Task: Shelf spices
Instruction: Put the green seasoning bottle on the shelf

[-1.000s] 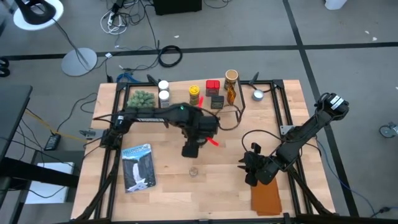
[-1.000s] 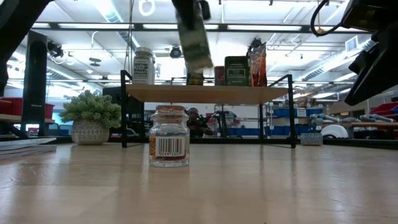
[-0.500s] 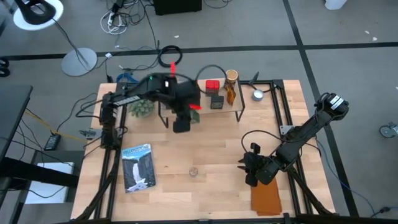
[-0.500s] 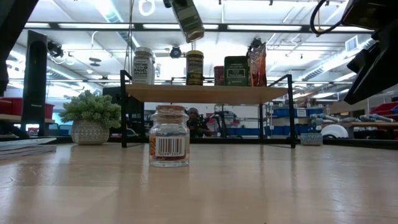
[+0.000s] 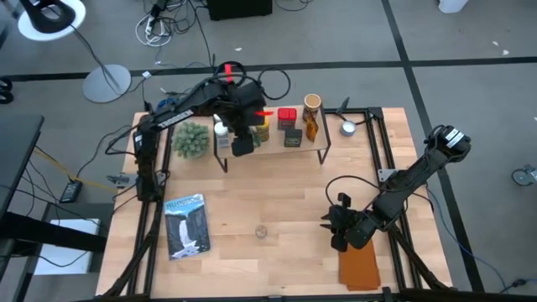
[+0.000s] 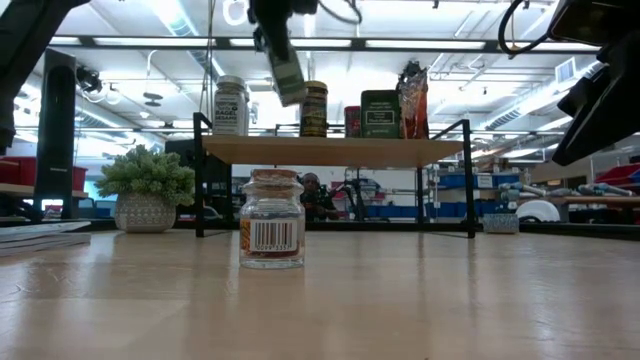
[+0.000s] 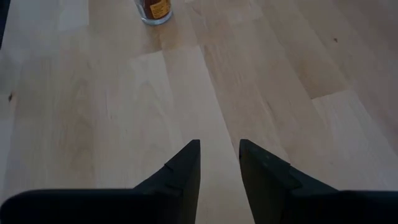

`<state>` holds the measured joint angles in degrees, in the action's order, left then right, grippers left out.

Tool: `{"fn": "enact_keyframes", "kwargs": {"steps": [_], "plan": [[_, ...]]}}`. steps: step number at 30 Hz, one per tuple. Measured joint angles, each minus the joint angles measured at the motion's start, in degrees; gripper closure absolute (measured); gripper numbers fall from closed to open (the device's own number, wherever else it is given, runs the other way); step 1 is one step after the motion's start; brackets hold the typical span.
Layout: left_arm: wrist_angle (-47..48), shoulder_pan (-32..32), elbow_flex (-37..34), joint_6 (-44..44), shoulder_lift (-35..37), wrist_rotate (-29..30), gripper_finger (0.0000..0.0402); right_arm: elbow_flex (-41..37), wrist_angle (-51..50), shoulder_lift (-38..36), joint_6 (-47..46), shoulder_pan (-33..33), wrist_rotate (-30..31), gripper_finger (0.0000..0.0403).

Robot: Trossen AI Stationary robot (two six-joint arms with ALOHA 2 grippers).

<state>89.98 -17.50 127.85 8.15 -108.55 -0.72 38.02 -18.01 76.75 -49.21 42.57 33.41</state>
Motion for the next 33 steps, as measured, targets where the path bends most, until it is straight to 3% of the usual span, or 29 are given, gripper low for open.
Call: {"fn": "enact_keyframes", "kwargs": {"steps": [8,33], "plan": [[0.08,-2.28,-5.26,1.96,-0.04,0.01,0.0179,0.0,0.08,0.0,1.04,0.0,0.02,0.0291],[-0.05,-10.32,-5.26,6.83,-1.35,0.21,0.0179,0.0,0.16,0.0,1.44,0.0,1.09,0.0291]]}}
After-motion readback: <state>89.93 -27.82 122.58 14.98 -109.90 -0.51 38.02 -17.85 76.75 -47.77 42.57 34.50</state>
